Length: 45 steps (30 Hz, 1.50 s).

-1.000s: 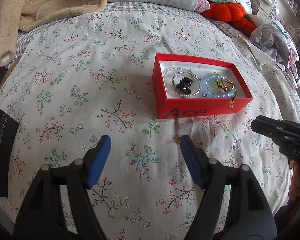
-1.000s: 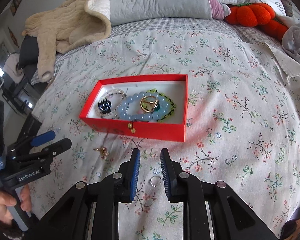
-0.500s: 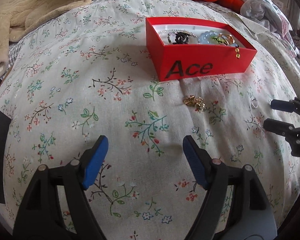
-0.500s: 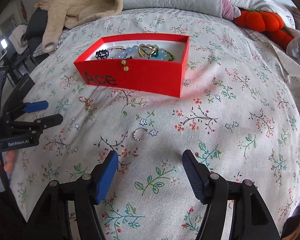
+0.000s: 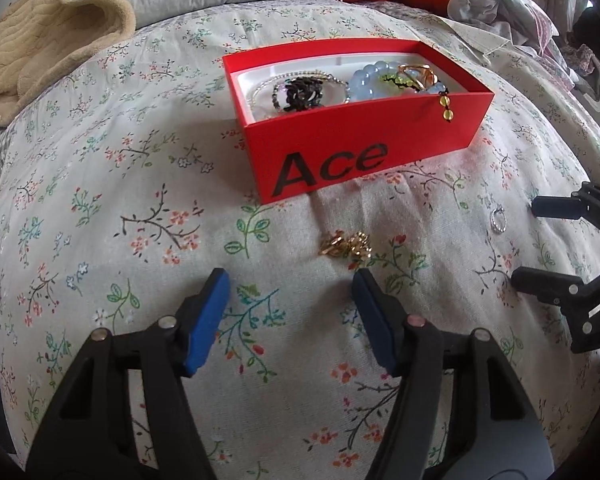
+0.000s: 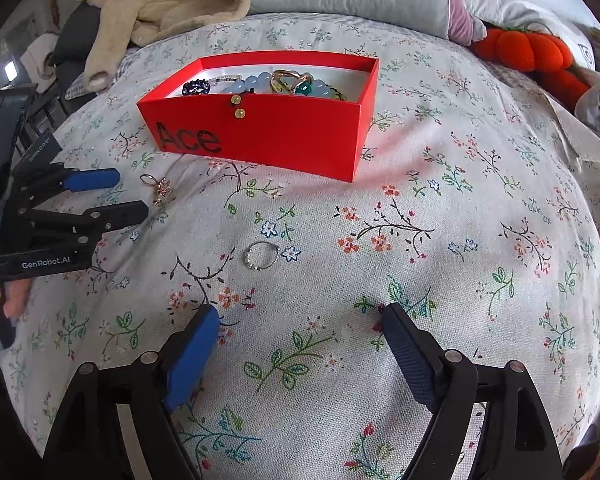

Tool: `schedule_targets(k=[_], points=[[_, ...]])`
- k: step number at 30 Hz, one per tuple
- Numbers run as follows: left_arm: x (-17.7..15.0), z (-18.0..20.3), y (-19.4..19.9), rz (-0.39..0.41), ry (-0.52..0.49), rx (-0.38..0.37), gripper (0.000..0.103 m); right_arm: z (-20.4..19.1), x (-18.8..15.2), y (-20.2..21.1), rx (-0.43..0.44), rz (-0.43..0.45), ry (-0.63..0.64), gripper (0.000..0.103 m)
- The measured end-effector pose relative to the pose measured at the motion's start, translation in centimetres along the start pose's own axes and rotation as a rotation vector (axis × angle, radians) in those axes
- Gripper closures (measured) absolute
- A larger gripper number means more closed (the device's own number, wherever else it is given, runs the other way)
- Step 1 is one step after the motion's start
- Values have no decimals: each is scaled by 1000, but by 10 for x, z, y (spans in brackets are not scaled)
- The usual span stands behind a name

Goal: Organize jewelry
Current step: 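Grasp a small gold earring with the left tool while the right tool grasps the silver ring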

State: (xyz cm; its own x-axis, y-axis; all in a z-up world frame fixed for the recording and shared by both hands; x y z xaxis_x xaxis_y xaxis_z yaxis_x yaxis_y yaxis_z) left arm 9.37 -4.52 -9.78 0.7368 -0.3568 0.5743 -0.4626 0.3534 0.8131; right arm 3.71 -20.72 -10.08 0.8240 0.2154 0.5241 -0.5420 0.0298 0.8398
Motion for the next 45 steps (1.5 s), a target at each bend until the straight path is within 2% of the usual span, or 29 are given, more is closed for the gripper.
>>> schedule_targets(k=[1,4,8,10,13,24,25,29,32,41,45], points=[[2,2,0,5,-4,-9,52,0,0,0,1,1,1,17],[6,5,-2,11,-3,-31,64,0,1,-2,4,5,7,16],[10,8,-5,16,3,-57,77,1,2,-4,4,11,13,15],[11,11,-6,11,-1,-71,91,1,2,-4,4,12,14,14],[11,13,-5,1,0,-79,100,1,3,-4,4,12,13,14],[2,-2,10,-19,82,-71,101,-4,18,-11,-14,12,-8,15],[1,-4,11,-21,91,-71,101,-5,19,-12,-13,13,-7,18],[-3,-10,15,-26,115,-71,101,-13,24,-10,3,26,19,42],[-5,-12,17,-26,127,-74,101,-19,25,-9,21,29,36,55],[-7,-10,19,-35,144,-76,101,-28,24,-7,46,30,65,81],[-7,-7,20,-40,144,-90,101,-32,23,-5,35,33,77,84]])
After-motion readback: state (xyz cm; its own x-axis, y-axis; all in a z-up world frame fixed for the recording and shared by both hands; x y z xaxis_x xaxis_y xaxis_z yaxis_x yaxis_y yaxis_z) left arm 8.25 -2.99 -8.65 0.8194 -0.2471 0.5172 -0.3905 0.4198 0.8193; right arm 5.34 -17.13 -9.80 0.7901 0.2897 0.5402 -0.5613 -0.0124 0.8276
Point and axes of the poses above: each gripper's, at about its wrist camera, not at the fingertips, and y roughly against the way its jaws point, z to its right, x to its top, the point moved 6 cm from there along -y, roughly the way its jaws point, and after that the axes turned 8 degrees about -x, right-handed, at the moved point
